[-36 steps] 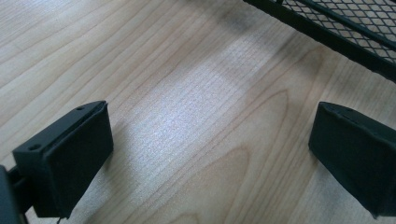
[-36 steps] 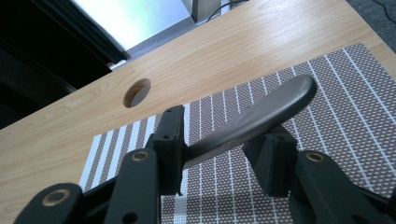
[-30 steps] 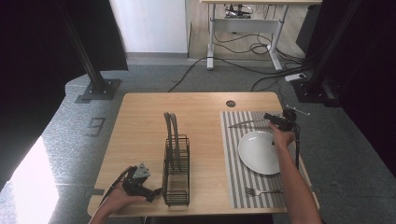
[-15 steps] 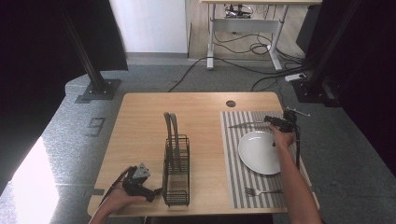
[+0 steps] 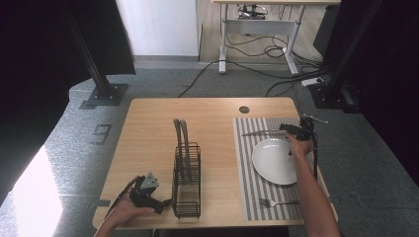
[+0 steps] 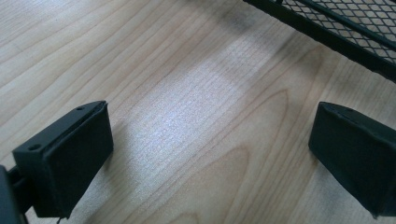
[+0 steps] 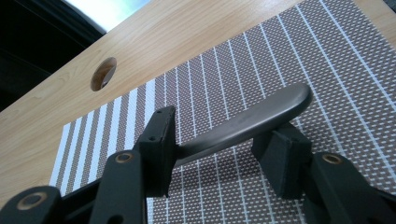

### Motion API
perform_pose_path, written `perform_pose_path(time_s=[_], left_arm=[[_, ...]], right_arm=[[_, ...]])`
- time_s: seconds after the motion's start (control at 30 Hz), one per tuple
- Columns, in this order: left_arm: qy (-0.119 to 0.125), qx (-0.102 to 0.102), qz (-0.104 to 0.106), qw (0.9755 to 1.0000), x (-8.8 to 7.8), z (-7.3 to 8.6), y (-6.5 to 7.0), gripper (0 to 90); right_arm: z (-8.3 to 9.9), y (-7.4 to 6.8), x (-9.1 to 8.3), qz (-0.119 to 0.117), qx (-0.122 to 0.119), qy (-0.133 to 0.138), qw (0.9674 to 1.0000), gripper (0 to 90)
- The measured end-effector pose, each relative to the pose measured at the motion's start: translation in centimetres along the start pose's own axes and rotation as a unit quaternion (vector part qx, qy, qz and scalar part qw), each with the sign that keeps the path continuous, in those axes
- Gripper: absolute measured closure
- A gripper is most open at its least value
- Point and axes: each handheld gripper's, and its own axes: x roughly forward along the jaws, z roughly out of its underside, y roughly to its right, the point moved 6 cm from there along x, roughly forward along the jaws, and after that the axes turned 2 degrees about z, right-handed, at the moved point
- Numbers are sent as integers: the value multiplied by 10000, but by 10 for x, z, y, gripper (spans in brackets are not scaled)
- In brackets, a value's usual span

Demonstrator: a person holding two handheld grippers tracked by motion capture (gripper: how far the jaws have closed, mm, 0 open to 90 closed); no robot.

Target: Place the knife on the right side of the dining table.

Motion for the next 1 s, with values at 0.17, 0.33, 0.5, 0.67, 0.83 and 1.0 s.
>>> perform_pose_path(time_s=[0.17,0.33,0.5,0.67,0.83,1.0], left_arm=[[0,-3,-4,10000,0,0,0,0],[0,-4,-6,10000,0,0,0,0],[0,-5,-6,10000,0,0,0,0],[-1,-4,-6,10000,0,0,0,0],[0,-5,-7,10000,0,0,0,0],[0,-4,-8,10000,0,0,0,0]], right_arm=[[1,1,2,76,41,-64,9999,481],[1,2,2,127,27,-131,9998,478],[0,2,2,151,41,-147,9998,475],[1,0,1,326,-130,-251,9991,461],[1,0,0,335,-126,-271,9990,461],[-3,-4,-5,274,-293,-132,9991,454]])
